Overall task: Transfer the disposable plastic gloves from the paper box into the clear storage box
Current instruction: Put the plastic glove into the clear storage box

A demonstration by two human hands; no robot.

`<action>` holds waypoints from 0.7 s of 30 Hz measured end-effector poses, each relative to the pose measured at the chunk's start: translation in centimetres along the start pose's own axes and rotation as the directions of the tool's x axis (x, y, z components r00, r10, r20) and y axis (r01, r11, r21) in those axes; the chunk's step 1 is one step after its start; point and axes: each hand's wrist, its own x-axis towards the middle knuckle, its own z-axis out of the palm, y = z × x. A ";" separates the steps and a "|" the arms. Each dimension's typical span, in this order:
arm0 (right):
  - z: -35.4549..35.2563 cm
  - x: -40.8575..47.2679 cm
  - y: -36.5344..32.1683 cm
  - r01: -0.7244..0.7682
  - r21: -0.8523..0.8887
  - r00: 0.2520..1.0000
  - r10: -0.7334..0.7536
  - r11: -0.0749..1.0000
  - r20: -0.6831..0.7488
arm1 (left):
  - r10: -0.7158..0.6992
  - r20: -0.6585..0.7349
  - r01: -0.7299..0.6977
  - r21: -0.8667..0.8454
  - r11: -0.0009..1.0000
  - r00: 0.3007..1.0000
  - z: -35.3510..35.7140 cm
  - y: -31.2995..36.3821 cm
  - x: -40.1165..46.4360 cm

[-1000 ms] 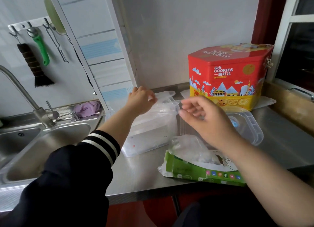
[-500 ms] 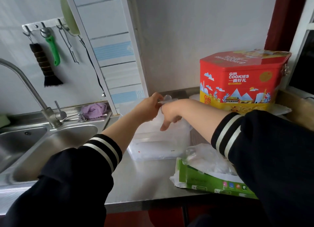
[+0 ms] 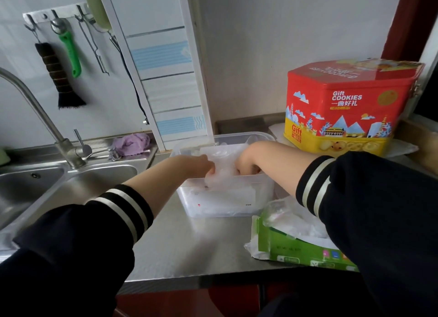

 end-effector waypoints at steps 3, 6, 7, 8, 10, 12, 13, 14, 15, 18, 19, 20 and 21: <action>0.0 0.0 -0.2 -0.013 -0.063 1.000 0.015 0.998 0.027 | -0.075 0.065 0.081 -0.101 0.992 0.995 0.6 -0.1 0.1; 0.0 -1.6 -0.4 -0.014 -0.096 0.999 0.011 0.995 -0.032 | -0.160 0.141 0.195 -0.291 0.937 0.977 0.8 0.4 -0.3; -0.1 -2.0 -0.4 -0.001 -0.104 0.998 -0.004 0.995 -0.055 | -0.183 0.167 0.230 -0.338 0.912 0.969 0.8 0.6 -0.4; -0.2 -2.3 -0.4 0.012 -0.102 0.998 -0.019 0.995 -0.064 | -0.201 0.175 0.255 -0.385 0.887 0.964 1.0 0.6 -0.2; -0.3 -2.5 -0.4 0.025 -0.058 0.998 -0.028 0.998 -0.063 | -0.215 0.136 0.253 -0.403 0.880 0.967 0.9 0.8 -0.4; -0.7 -2.9 -0.2 0.049 -0.001 0.994 -0.049 0.999 -0.099 | -0.199 0.121 0.231 -0.399 0.887 0.972 0.7 1.0 -0.7; -1.0 -3.4 0.1 0.078 0.048 0.987 -0.071 0.996 -0.143 | -0.158 0.121 0.192 -0.358 0.914 0.980 0.2 1.0 -0.9; -1.4 -4.1 0.6 0.122 0.104 0.974 -0.098 0.987 -0.206 | -0.108 0.126 0.141 -0.293 0.946 0.986 -0.4 1.0 -1.2; -1.6 -5.0 1.2 0.179 0.162 0.949 -0.127 0.970 -0.287 | -0.076 0.107 0.097 -0.208 0.973 0.991 -1.1 0.9 -1.6; -1.4 -8.5 3.0 0.336 0.328 0.834 -0.118 0.883 -0.539 | 0.005 -0.003 -0.005 -0.077 0.997 1.000 -3.2 1.3 -4.1; -0.8 -9.7 3.6 0.385 0.382 0.799 -0.097 0.840 -0.594 | 0.025 -0.066 -0.029 -0.067 0.997 0.997 -3.9 1.6 -5.2; 0.0 -10.9 4.0 0.427 0.428 0.772 -0.074 0.796 -0.631 | 0.034 -0.157 -0.047 -0.082 0.995 0.987 -4.4 2.0 -5.9; 0.8 -12.0 4.3 0.462 0.469 0.753 -0.053 0.753 -0.656 | 0.033 -0.283 -0.067 -0.111 0.992 0.959 -4.7 2.4 -6.6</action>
